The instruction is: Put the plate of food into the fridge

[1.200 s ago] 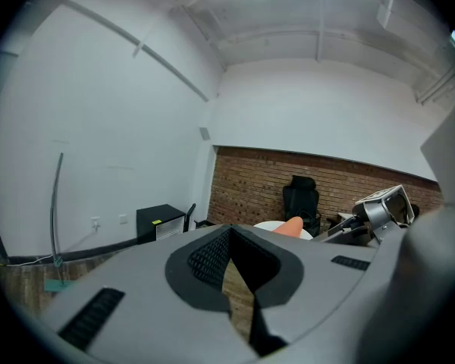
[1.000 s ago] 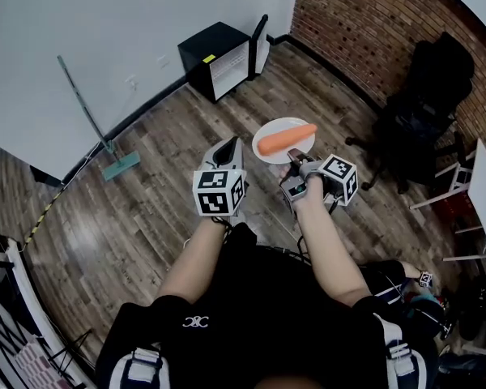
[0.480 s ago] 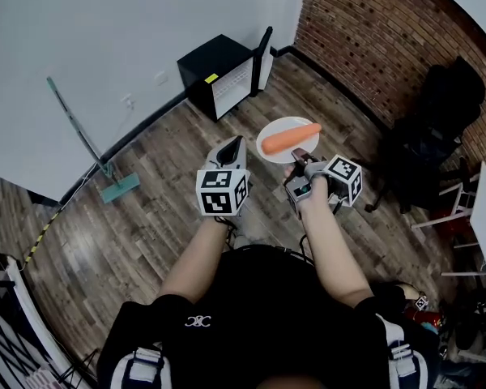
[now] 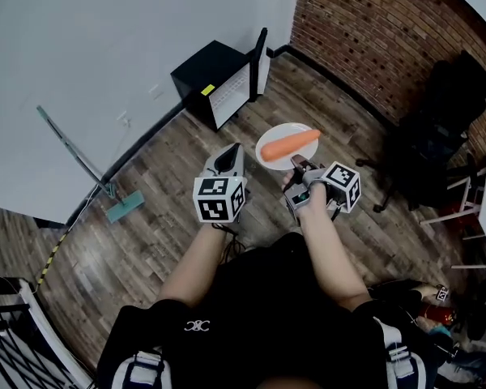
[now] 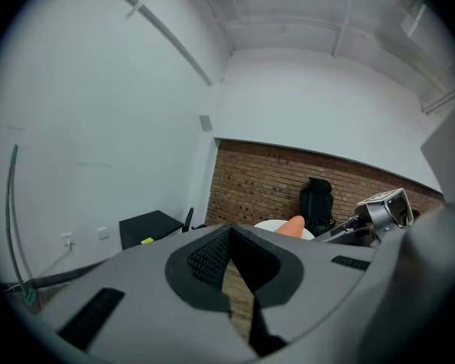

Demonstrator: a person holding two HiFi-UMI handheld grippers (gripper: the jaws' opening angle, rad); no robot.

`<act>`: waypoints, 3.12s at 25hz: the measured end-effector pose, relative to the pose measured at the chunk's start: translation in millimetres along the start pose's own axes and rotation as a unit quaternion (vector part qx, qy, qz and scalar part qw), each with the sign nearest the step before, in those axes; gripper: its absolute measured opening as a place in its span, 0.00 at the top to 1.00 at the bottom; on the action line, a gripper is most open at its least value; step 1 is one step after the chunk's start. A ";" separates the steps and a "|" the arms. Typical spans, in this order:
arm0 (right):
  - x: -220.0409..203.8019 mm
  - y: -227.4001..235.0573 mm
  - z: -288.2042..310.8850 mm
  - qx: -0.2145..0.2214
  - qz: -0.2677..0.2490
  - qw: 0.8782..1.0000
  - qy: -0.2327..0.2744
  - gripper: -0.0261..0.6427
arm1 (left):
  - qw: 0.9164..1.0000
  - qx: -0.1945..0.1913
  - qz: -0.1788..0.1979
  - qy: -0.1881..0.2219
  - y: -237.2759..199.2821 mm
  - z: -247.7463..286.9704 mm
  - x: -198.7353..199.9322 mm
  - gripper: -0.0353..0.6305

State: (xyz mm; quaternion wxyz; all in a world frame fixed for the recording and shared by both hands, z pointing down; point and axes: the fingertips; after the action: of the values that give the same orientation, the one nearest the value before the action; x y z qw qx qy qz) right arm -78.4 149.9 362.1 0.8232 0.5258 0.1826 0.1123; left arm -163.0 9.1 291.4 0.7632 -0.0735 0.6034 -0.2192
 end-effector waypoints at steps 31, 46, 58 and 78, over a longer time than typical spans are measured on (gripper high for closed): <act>227.1 -26.1 221.6 0.030 -0.066 0.991 -0.112 0.92 | 0.992 0.122 -0.041 0.009 -17.0 270.0 56.4 0.95; 262.7 -17.7 284.3 0.031 -0.051 0.989 -0.133 0.92 | 0.991 0.123 -0.052 0.000 -44.7 340.5 65.7 0.95; 313.3 -51.8 399.2 0.017 -0.065 0.988 -0.139 0.92 | 0.992 0.105 -0.070 0.006 -107.9 456.8 124.4 0.95; 313.8 -21.4 548.3 -0.021 -0.141 0.930 -0.340 0.92 | 0.946 0.283 -0.147 0.051 -183.4 494.1 96.0 0.95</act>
State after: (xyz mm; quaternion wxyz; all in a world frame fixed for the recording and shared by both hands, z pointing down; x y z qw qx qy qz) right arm 435.9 -193.0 494.0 0.8539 0.4843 -0.0384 -0.1866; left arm 279.8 -270.6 404.1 0.6801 0.0687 0.5373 -0.4941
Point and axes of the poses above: the fingertips, and each gripper's own axes: z forward along the fingers, y to its right, x out of its top, and after that the axes turned 10 degrees about -z, right-handed
